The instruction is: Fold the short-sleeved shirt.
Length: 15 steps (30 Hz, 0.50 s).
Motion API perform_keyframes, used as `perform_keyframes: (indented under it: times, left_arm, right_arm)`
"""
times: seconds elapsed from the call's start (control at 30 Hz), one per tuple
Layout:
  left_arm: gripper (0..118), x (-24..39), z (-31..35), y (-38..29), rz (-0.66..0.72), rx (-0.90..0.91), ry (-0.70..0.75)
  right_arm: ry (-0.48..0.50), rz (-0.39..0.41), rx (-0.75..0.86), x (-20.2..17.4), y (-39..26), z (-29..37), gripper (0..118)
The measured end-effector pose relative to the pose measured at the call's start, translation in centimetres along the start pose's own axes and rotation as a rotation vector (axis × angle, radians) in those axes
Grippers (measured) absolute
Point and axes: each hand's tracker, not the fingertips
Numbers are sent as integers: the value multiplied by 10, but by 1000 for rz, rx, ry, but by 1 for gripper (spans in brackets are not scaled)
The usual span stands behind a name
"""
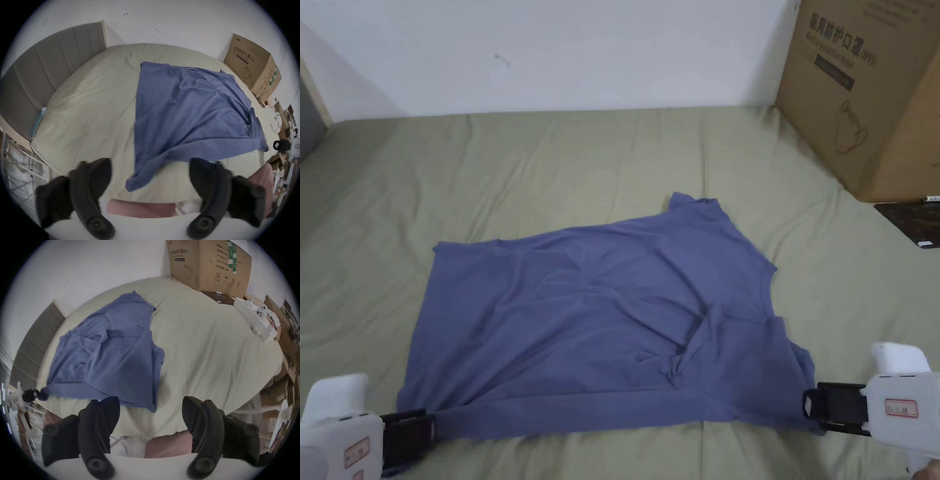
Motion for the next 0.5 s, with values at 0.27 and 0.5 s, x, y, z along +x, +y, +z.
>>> perform_keyframes:
  times: [0.27, 0.5]
  left_arm:
    - [27, 12, 38, -43, -10, 26, -69]
    - [1, 2, 32, -56, 26, 29, -40]
  right_arm:
    - [36, -59, 129, -24, -34, 36, 13]
    - [57, -51, 25, -34, -47, 19, 3]
